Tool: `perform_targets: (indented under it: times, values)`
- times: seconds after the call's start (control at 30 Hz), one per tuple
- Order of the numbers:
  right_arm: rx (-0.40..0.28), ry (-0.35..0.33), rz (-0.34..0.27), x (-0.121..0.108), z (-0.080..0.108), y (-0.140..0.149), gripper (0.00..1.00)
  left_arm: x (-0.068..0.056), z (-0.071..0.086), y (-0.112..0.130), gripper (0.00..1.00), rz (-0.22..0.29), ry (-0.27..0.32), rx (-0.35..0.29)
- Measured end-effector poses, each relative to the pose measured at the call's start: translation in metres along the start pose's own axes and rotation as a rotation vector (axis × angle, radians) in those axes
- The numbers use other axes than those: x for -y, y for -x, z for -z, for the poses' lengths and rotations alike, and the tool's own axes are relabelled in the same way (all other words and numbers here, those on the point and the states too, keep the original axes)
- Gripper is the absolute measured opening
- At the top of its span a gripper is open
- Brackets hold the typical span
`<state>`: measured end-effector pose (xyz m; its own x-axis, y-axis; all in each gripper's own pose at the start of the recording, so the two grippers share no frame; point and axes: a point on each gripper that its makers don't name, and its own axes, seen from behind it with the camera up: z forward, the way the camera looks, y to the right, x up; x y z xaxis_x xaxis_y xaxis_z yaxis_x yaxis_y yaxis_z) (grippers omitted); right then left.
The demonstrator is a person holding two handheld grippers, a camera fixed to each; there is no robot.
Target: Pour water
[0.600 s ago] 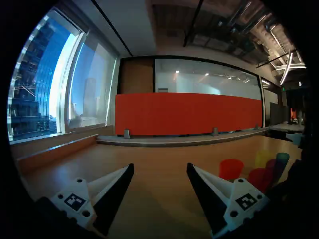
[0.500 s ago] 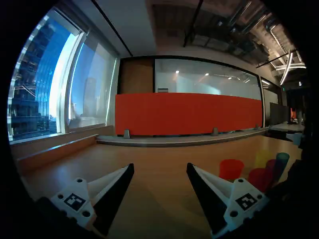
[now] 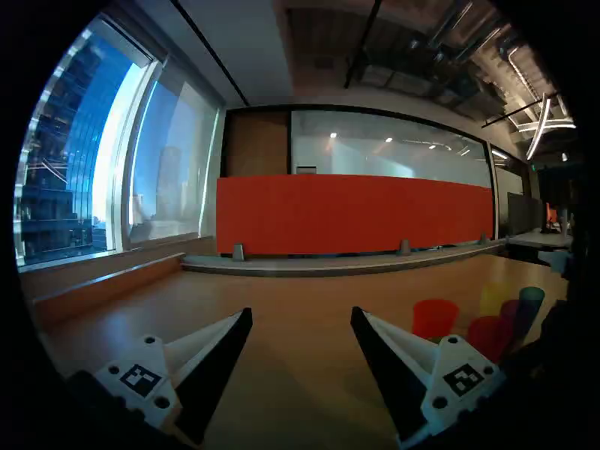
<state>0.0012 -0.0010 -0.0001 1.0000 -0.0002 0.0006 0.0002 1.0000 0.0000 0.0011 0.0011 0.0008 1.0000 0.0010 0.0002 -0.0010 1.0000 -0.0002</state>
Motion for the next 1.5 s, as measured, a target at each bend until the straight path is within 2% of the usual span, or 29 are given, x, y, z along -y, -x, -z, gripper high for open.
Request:
perform_targets:
  times: [0.3,0.67,0.87,1.07,1.37,1.5]
  values:
    - [0.0,-0.004,0.0,0.0,-0.001,0.0,0.99,0.001,-0.001,0.0,0.98,0.0,-0.002,0.0]
    - [0.025,-0.017,0.001,-0.001,-0.004,-0.004,0.99,0.008,-0.001,-0.005,0.98,0.004,-0.019,0.007]
    - [0.02,-0.039,0.005,0.001,-0.002,-0.033,0.99,0.011,-0.003,-0.036,0.98,0.025,-0.012,-0.014]
    - [0.055,-0.078,-0.006,0.006,-0.001,-0.062,0.99,0.01,-0.007,-0.071,0.98,0.05,0.019,-0.006]
    - [0.056,-0.124,0.005,0.009,-0.001,-0.122,0.99,-0.004,-0.011,-0.126,0.98,0.034,0.119,0.005]
    - [0.056,-0.135,-0.013,0.008,0.0,-0.146,0.99,-0.009,-0.011,-0.151,0.98,0.033,0.154,0.001]
